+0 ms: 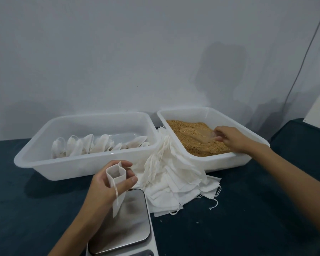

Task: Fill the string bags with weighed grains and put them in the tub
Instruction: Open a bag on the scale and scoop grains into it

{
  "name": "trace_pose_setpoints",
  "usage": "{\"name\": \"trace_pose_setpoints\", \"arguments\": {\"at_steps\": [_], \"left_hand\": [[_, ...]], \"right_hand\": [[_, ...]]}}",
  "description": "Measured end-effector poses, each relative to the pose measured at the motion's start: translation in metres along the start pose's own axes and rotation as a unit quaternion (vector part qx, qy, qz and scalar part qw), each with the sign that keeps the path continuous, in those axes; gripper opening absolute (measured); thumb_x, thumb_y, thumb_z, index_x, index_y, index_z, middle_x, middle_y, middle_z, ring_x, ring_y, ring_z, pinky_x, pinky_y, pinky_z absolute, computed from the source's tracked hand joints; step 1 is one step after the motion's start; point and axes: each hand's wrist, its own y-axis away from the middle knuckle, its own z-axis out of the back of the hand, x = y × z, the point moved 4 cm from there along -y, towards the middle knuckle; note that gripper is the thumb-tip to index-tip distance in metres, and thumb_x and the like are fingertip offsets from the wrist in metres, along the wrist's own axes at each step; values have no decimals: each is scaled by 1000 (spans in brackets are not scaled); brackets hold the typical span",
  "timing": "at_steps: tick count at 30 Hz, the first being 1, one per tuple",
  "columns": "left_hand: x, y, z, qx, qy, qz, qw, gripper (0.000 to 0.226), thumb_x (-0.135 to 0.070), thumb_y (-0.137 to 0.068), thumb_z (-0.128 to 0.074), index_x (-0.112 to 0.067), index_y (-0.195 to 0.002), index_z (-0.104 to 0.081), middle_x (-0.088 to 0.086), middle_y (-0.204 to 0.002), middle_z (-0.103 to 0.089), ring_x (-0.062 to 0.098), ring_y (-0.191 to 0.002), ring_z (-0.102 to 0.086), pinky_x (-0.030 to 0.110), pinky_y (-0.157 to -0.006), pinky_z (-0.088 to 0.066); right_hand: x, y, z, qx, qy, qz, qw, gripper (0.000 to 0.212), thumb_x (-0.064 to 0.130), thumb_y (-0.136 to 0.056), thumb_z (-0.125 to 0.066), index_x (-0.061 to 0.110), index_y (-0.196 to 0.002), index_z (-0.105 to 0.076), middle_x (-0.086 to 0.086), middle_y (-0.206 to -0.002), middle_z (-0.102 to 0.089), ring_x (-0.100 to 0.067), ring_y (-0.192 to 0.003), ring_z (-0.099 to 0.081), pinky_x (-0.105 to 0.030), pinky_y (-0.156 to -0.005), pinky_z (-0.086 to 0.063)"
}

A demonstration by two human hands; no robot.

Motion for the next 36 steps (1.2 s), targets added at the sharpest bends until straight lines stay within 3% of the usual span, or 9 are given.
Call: {"name": "trace_pose_setpoints", "arguments": {"at_steps": [4,10,12,14,21,25,29,33,36], "left_hand": [[1,0,-1,5,3,-6,1000,34,-24,-73,-83,-24,-106,-73,8,-90,-71,17,-81,-69,22,-73,-56],[-1,4,2,-5,-5,-13,1000,33,-24,-74,-83,-25,-105,-73,7,-89,-72,18,-82,-71,23,-76,-58],[-3,6,1,-4,-7,-12,1000,32,-23,-74,-84,-27,-103,-73,6,-90,-73,20,-85,-71,28,-79,-60],[-4,7,0,3,-8,-10,1000,33,-16,-78,-88,-27,-104,-73,6,-91,-73,21,-87,-72,29,-82,-60],[-5,11,-6,29,-8,9,1000,31,-4,-85,-83,-11,-112,-69,5,-92,-72,17,-88,-72,23,-81,-57],[-5,12,-7,32,-22,-2,999,22,-6,-87,-82,-7,-103,-67,8,-91,-71,19,-87,-69,27,-83,-57],[-4,12,-10,30,-42,-13,999,22,-9,-88,-82,-2,-100,-65,17,-95,-70,24,-85,-67,31,-82,-54],[-2,13,-11,36,-31,-14,999,22,-13,-91,-79,0,-101,-64,19,-98,-68,36,-95,-66,29,-85,-53],[-2,14,-13,43,0,-1,999,24,-15,-92,-79,-1,-107,-66,17,-101,-71,26,-97,-70,28,-89,-54]], "right_hand": [[31,6,3,-6,-51,25,998,15,12,-100,-60,1,-111,-62,-11,-111,-68,-30,-109,-63,-43,-97,-49],[83,18,18,-8,-149,106,983,11,9,-100,-59,16,-107,-61,10,-103,-64,-4,-104,-62,-14,-90,-47],[101,25,23,2,-158,140,977,13,8,-99,-60,18,-108,-63,12,-105,-65,9,-102,-60,-10,-90,-48],[118,32,25,10,-145,183,972,17,9,-98,-62,16,-114,-66,8,-108,-68,6,-103,-62,-9,-89,-46],[164,64,38,30,-84,271,958,23,16,-97,-63,28,-116,-67,18,-112,-68,-6,-107,-63,-38,-92,-51],[181,71,46,38,-45,287,956,26,9,-95,-65,24,-116,-69,16,-107,-67,-1,-101,-57,-37,-91,-46],[191,69,51,33,-14,299,953,29,1,-93,-67,20,-114,-71,29,-91,-54,20,-92,-47,-17,-88,-30],[188,64,52,28,13,297,954,31,5,-94,-66,21,-121,-69,32,-89,-48,26,-94,-41,-38,-101,-29],[189,63,54,27,33,307,951,33,8,-94,-67,25,-122,-68,27,-94,-53,14,-92,-48,-44,-111,-28]]}}
